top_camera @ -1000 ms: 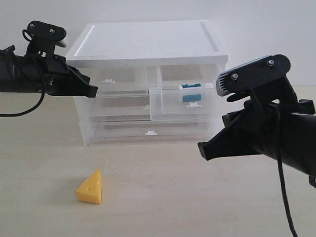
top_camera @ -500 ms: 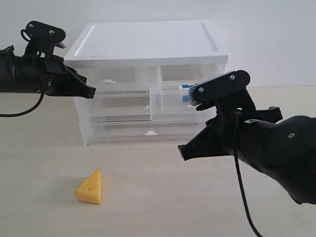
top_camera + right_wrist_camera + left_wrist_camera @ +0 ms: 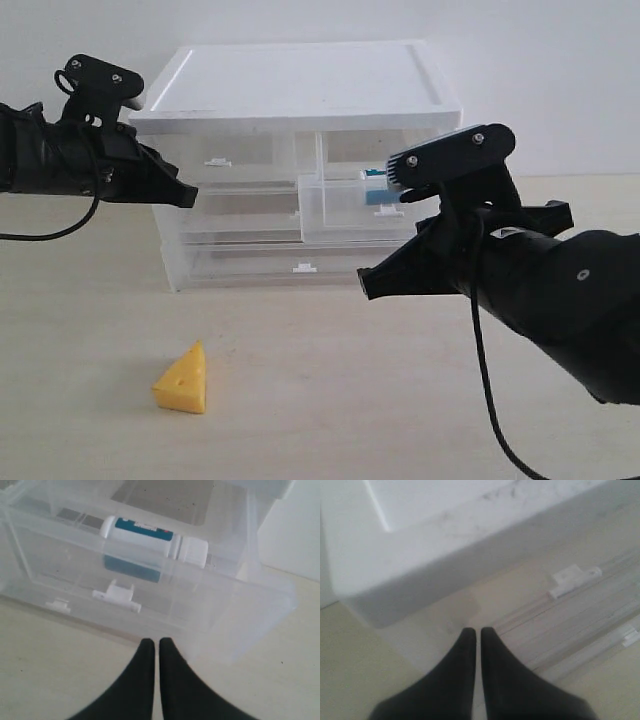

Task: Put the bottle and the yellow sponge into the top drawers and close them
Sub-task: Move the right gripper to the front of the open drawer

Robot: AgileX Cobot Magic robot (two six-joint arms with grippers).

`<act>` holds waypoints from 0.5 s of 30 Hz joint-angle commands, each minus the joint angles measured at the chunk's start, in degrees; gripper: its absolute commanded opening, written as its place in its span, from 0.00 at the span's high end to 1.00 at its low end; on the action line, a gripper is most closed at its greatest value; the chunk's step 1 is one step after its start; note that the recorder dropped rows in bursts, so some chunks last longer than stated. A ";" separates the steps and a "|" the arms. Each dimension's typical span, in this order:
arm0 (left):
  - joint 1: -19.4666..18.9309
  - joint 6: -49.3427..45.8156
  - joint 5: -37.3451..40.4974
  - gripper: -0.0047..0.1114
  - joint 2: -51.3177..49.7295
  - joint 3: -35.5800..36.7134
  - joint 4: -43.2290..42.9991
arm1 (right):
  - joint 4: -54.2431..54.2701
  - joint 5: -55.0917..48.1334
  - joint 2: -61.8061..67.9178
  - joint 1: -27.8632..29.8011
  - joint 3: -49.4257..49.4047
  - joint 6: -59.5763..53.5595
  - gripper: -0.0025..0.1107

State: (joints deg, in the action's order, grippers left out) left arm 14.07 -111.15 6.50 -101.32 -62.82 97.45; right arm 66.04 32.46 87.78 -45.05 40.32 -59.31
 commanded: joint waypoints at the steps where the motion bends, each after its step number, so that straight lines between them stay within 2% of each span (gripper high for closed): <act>1: -0.19 -0.27 -0.88 0.93 -0.11 -0.55 0.55 | -1.38 0.74 -0.10 -0.12 1.83 0.83 0.98; 15: -0.19 -0.27 -0.77 0.93 -0.11 -0.55 0.55 | -3.74 5.52 4.78 0.00 3.32 2.54 0.98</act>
State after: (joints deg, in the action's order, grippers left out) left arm 14.07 -111.25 6.39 -101.68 -62.82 97.45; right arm 64.08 35.66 91.47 -45.05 43.38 -57.97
